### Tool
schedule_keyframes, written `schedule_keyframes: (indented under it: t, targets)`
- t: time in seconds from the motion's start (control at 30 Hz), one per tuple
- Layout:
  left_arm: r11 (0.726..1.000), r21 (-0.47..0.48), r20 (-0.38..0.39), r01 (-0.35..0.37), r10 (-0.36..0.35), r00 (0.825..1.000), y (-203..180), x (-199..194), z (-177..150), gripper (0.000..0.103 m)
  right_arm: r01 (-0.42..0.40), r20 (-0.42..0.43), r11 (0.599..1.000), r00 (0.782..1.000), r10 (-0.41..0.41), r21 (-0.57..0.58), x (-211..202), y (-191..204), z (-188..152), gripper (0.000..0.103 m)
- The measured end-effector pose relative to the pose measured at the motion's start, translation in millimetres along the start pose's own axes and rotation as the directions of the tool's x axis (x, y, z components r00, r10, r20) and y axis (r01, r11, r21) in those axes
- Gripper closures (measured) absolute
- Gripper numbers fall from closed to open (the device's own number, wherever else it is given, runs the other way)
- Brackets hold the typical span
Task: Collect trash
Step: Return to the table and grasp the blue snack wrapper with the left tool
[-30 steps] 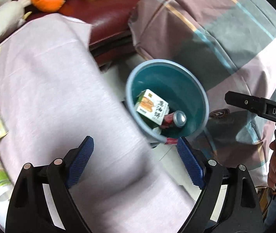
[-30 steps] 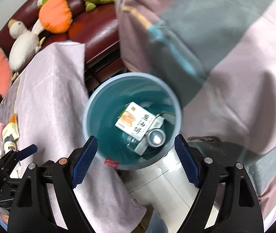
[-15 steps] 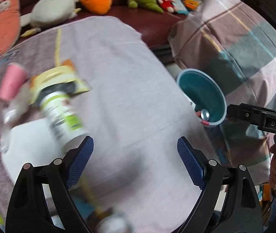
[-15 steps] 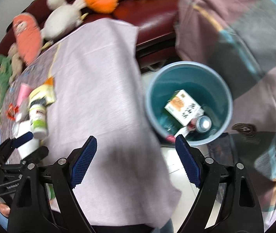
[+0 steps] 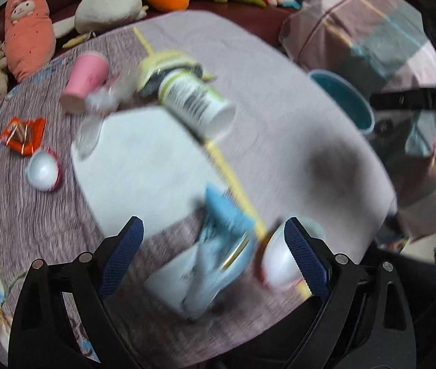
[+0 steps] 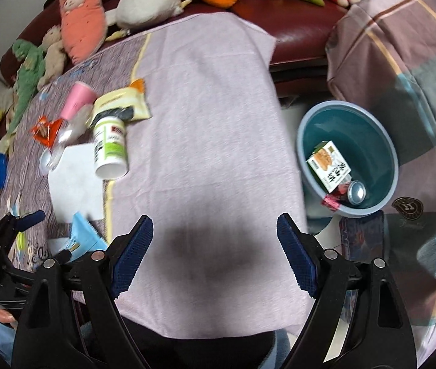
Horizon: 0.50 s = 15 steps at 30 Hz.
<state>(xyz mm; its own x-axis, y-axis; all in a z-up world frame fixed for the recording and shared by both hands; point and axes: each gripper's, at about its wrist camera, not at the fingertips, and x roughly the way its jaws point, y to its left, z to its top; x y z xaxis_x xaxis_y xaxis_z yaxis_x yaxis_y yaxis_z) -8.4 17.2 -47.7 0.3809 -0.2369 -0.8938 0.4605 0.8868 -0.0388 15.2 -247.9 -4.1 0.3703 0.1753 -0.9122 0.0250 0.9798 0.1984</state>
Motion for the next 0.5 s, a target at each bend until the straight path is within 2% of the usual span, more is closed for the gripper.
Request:
schedule_keyframes:
  t: [0.23,0.37,0.4,0.43,0.47,0.5]
  targets:
    - [1.0,-0.01,-0.053,-0.023,0.022,0.998,15.1,24.7,-25.4,0.01,-0.002,-0.039,1.0,0.999,0.002,-0.023,14.4,21.7,-7.0,0.024]
    - [0.999,-0.054,-0.018,-0.007,0.006,1.0,23.3,31.7,-24.7,0.01,0.001,-0.054,0.999,0.999,-0.002,-0.032,22.4,30.7,-6.2,0.024]
    - [0.998,-0.061,-0.004,-0.002,0.001,1.0,24.5,31.7,-24.3,0.014,0.001,-0.058,0.999,0.998,-0.003,-0.033,24.7,32.7,-5.8,0.024]
    - [0.998,-0.065,0.009,0.001,-0.001,1.0,24.8,31.2,-24.0,0.023,0.0,-0.064,0.999,0.998,-0.002,-0.036,27.5,35.2,-5.3,0.024]
    - [0.998,-0.069,0.01,-0.001,0.001,1.0,24.5,31.9,-22.6,0.052,0.0,-0.067,0.999,0.998,-0.002,-0.039,29.4,36.6,-4.7,0.024]
    - [0.997,-0.078,0.006,0.002,-0.001,1.0,25.2,33.2,-21.8,0.075,0.001,-0.072,0.999,0.997,-0.005,-0.044,31.9,39.1,-4.0,0.024]
